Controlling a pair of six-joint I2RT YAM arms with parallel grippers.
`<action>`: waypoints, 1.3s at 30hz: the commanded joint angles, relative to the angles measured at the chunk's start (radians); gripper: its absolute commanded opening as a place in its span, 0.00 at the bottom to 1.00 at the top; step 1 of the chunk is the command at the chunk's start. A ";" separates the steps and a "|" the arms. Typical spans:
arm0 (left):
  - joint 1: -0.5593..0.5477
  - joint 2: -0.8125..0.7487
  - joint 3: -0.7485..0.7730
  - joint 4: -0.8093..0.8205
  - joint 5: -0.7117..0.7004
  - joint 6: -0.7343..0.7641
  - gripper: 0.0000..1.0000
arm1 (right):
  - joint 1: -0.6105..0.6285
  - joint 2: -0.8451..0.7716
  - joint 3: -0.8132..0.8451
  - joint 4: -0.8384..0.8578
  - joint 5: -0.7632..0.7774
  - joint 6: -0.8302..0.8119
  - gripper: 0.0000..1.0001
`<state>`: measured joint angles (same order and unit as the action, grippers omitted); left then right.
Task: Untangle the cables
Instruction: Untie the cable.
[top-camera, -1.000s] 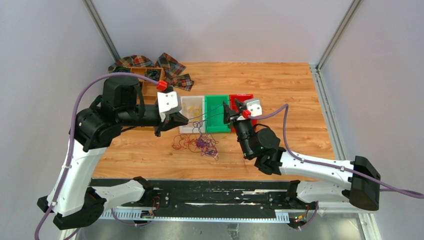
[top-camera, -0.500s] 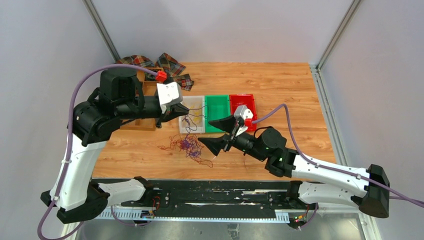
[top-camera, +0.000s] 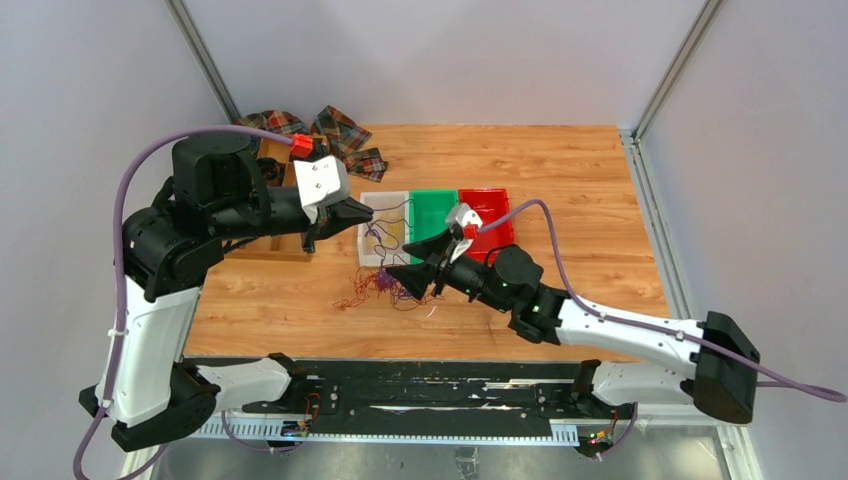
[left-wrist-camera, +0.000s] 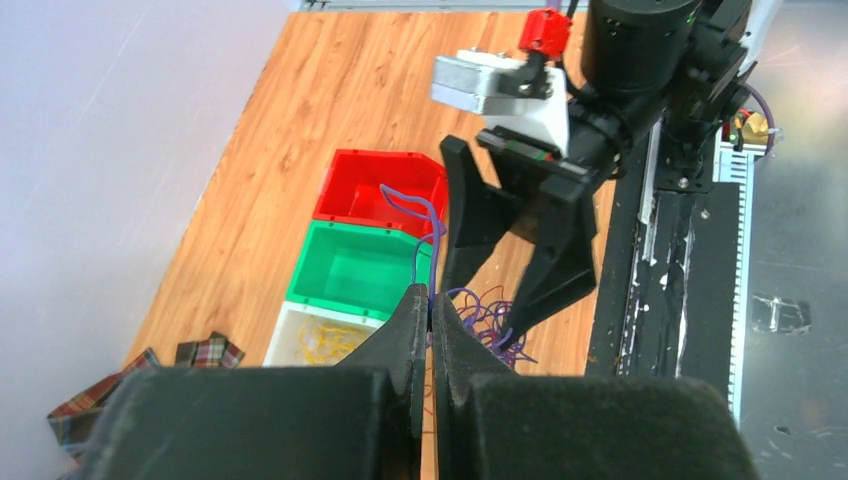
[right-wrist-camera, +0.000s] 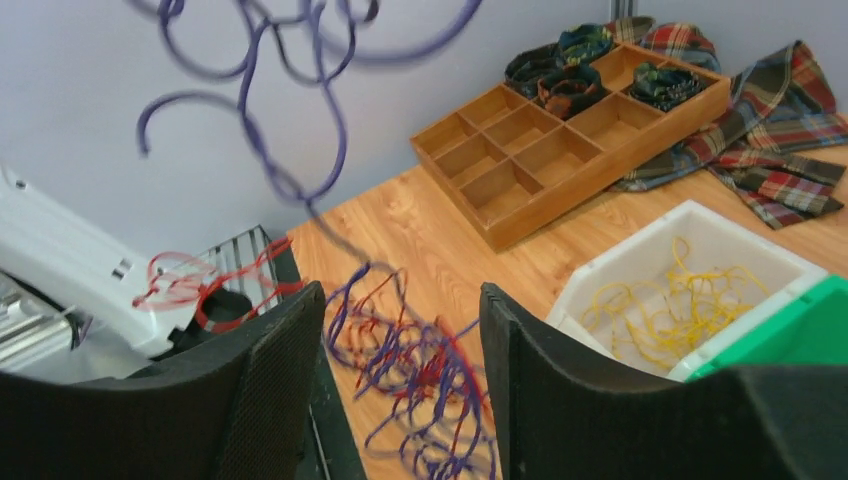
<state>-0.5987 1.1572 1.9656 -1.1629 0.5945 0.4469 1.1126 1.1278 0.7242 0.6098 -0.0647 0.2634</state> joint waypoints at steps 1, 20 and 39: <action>-0.003 0.007 0.022 0.007 0.021 -0.026 0.00 | -0.022 0.087 0.112 0.202 0.027 0.037 0.56; -0.003 0.074 0.278 0.008 -0.001 -0.005 0.00 | -0.068 0.401 0.111 0.295 -0.039 0.190 0.18; -0.003 0.018 0.298 0.227 -0.132 0.099 0.01 | -0.114 0.203 0.038 -0.047 0.038 0.039 0.51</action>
<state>-0.5987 1.2030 2.3634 -0.9947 0.4625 0.5472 1.0061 1.4590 0.7471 0.6533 -0.0967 0.3737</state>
